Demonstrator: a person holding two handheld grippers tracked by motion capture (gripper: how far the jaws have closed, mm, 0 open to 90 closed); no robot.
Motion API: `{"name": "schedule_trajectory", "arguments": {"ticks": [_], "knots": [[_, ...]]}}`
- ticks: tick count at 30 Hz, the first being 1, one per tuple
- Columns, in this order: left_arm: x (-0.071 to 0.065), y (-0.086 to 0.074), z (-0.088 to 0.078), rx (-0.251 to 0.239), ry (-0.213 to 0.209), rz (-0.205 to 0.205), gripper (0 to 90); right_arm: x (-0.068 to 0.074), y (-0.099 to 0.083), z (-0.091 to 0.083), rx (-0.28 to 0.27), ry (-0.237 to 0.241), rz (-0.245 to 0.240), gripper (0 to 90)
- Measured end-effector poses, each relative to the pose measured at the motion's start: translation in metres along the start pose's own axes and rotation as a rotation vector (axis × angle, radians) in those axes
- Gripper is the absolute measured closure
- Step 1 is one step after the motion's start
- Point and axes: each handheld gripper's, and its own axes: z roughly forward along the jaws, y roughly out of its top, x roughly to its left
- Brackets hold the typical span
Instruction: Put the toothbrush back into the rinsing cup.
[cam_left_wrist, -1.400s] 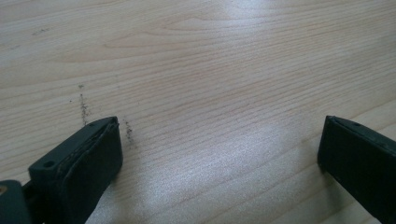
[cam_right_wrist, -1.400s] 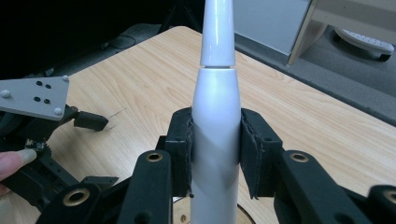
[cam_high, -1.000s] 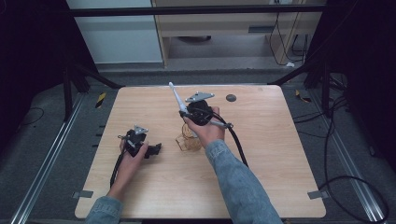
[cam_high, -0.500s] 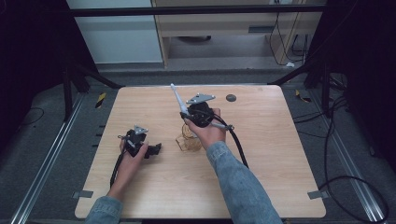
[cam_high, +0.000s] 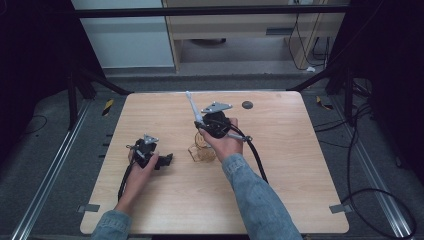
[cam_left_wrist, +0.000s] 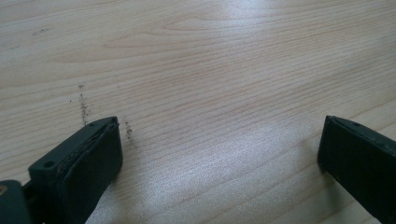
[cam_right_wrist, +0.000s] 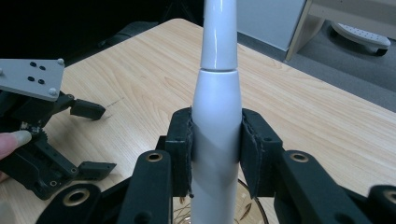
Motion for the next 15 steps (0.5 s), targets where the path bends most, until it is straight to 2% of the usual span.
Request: {"name": "schedule_trajectory", "arguments": {"ticks": [15], "knots": [[0.0,0.0,0.0,0.0,0.0,0.0,0.0,0.0034,-0.0061,0.0018,0.004,-0.008,-0.005,66.8]]}}
